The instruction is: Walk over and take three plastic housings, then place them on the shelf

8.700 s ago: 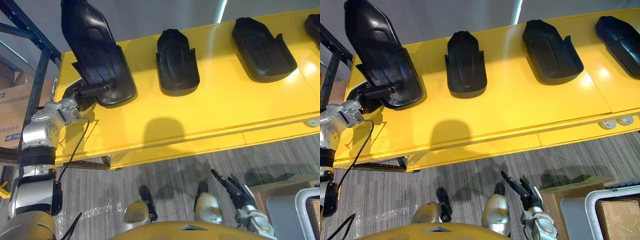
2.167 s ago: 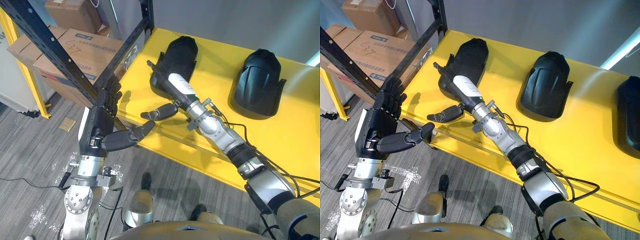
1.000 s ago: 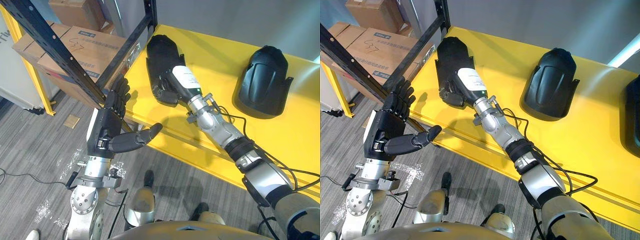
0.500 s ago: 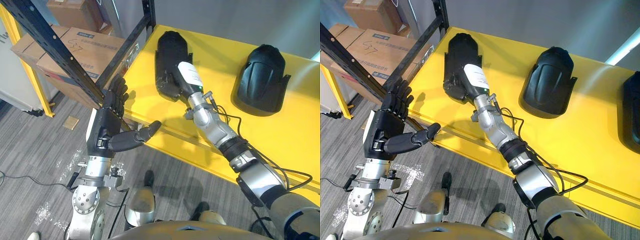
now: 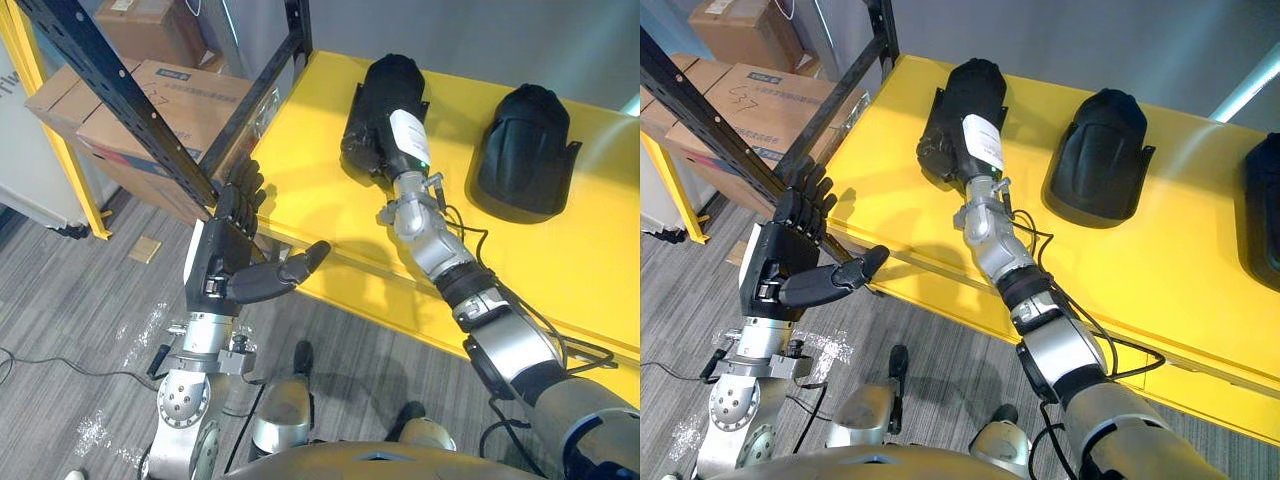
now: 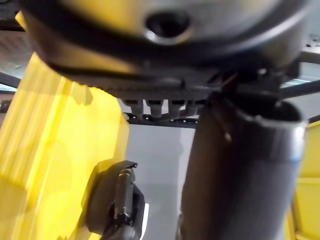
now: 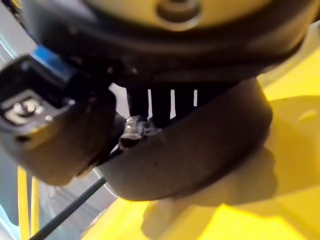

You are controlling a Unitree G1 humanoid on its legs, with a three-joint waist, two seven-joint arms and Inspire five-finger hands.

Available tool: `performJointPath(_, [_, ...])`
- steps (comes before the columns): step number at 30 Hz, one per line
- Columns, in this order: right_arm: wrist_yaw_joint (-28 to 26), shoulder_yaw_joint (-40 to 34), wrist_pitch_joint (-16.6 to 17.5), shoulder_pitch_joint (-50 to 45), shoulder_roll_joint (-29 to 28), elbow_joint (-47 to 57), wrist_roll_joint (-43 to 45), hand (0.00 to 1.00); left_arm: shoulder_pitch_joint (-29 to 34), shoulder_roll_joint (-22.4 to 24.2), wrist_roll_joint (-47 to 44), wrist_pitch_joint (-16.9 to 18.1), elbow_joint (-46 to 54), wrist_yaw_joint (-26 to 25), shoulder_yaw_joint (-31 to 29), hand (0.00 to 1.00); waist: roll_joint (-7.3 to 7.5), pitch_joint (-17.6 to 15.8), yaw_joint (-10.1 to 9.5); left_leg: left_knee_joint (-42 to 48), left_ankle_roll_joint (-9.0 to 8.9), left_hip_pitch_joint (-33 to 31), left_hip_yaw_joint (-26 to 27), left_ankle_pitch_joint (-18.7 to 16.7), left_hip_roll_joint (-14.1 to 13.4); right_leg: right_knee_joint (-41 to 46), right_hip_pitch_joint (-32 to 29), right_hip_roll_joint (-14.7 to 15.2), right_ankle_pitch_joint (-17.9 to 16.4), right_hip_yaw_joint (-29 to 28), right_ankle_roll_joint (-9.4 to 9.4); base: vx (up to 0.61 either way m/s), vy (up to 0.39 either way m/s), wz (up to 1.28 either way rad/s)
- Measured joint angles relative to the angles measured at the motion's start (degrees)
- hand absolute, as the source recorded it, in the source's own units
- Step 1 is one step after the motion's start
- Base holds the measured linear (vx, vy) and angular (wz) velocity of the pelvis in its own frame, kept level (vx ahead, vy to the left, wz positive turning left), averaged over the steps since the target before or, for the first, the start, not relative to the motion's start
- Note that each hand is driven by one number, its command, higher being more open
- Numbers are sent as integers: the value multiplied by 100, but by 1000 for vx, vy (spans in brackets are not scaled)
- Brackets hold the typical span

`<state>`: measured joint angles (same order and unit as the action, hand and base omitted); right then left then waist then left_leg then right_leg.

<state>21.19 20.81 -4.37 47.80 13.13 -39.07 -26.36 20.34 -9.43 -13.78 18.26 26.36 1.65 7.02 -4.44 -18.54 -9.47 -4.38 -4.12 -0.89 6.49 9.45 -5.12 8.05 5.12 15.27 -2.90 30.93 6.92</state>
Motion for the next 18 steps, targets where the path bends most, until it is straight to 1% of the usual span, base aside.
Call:
performJointPath(6, [-262,21,65,-18,-1,120,-12,0,-21,7,1,-13,0,-20,-1,100,-6,3,39,-17,1,42,28,0,48,40,1,63,-9,-21,12,0,0,0])
performJointPath(7, [-340,33,44,-73,2,235,-12,100,-25,7,3,-14,0,-24,-1,100,-6,4,41,-17,1,46,33,0,48,39,0,63,-8,-33,12,0,0,0])
performJointPath(10, [-458,145,-27,-246,25,572,-14,100,-16,7,17,-14,0,-81,-7,100,-6,4,49,-16,0,73,70,0,45,40,0,62,-8,-66,13,-6,-27,-6])
performJointPath(15, [-521,314,-177,-528,-9,1131,-4,100,-47,7,36,-14,0,-201,-5,100,-3,6,172,-29,-6,107,127,-7,44,27,-16,56,-5,-152,18,-9,-22,-6])
performJointPath(18, [-618,365,-268,-742,-6,1526,34,100,-93,7,48,-14,1,-291,-5,100,5,11,188,-29,-21,137,188,-23,38,-14,-20,47,18,-213,50,-14,-17,-12])
